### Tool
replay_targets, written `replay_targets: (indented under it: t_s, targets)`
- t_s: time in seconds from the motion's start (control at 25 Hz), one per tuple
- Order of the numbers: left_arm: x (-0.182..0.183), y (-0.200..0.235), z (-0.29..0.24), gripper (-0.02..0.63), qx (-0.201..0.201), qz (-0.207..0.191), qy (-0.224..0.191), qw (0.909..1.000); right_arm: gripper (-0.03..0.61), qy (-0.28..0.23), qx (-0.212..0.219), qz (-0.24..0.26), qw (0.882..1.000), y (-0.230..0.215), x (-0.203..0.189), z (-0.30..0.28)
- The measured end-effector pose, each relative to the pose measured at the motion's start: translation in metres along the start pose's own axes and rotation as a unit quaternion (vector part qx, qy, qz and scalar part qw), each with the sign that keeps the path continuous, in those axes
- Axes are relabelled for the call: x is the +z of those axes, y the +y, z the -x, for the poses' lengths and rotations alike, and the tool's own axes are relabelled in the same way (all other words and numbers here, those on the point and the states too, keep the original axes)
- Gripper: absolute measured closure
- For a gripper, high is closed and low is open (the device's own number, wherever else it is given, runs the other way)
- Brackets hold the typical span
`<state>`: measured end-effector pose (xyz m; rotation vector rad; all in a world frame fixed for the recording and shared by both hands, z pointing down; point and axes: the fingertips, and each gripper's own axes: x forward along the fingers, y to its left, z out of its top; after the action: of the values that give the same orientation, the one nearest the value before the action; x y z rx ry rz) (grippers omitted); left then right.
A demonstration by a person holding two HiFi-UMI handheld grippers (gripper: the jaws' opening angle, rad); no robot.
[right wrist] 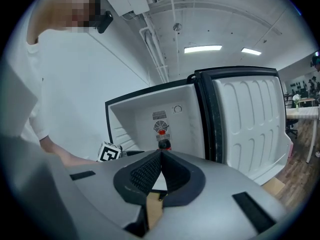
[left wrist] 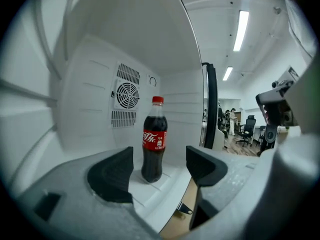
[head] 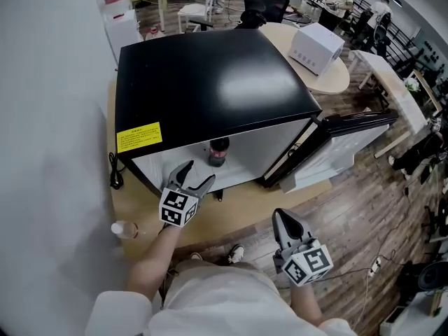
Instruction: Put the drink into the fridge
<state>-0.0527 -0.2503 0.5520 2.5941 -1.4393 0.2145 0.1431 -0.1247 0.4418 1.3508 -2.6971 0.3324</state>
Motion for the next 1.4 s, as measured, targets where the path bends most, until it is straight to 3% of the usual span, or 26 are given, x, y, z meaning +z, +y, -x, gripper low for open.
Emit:
replay_targets:
  t_s: [0.2,0.6,0.96,1.12,1.4]
  targets:
    - [0.019,-0.001,0.036,0.354,0.018,0.004,-0.031,0.9993,0.578,-0.006,0.036,0.001,0.999,0.01,0.008,-0.018]
    - [0.032,-0.014,0.069,0.524,0.046,0.019,-0.053,0.9974,0.578,0.003,0.1,-0.001,0.995,0.016,0.006,-0.041]
    - [0.064,-0.022,0.099,0.59,0.076,0.003,-0.093,0.9927,0.578,-0.012,0.149,-0.008,0.989,0.016,0.022,-0.065]
    - [0.083,-0.019,0.116,0.598,0.094,-0.004,-0.121,0.9882,0.578,-0.011,0.171,0.013,0.985,0.025,0.028,-0.073]
    - [0.101,-0.018,0.14,0.598,0.118,-0.01,-0.134,0.9839,0.578,-0.002,0.166,0.046,0.985,0.023,0.033,-0.08]
